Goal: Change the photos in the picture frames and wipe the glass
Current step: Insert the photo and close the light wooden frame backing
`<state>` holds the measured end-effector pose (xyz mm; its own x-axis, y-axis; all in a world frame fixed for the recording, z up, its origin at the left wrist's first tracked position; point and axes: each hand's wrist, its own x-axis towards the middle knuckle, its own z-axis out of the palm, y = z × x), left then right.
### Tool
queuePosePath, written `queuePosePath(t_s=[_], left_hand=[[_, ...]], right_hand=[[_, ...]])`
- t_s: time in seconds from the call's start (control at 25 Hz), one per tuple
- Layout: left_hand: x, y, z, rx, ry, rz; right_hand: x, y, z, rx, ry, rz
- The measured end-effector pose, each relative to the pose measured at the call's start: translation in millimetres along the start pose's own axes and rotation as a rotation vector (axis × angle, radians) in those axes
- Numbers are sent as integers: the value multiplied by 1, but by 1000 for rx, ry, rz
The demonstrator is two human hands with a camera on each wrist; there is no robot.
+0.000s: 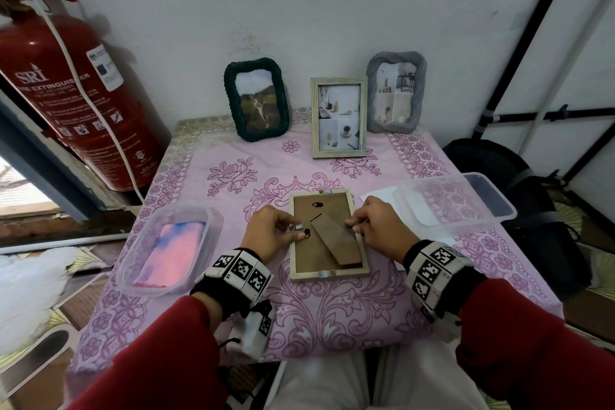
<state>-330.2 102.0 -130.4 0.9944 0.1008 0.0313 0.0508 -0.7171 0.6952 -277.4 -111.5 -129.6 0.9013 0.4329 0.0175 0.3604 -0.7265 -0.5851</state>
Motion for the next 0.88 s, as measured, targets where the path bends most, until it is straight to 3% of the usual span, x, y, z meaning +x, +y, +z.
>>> queuePosePath(t_s=[0.44,0.88], left_hand=[[-2,-1,-1,45,-7,58],[2,10,0,77,-10,-24]], right_hand=[[-2,-1,-2,4,-4,-24],[-2,-2,0,8,11,-10]])
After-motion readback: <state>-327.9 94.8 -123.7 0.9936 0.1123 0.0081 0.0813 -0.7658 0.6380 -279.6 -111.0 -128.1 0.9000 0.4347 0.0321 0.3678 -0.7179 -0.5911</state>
